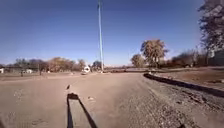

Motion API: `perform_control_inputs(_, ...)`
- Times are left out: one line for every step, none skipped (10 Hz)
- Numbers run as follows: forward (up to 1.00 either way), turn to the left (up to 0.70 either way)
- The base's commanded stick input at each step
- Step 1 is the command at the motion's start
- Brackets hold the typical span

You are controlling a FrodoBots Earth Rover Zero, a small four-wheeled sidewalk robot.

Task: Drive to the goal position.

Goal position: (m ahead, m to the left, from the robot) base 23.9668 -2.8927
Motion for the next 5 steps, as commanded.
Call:
perform_control_inputs(0.50, 0.00)
perform_control_inputs(0.50, 0.00)
perform_control_inputs(0.50, 0.00)
perform_control_inputs(0.50, 0.00)
perform_control_inputs(0.50, 0.00)
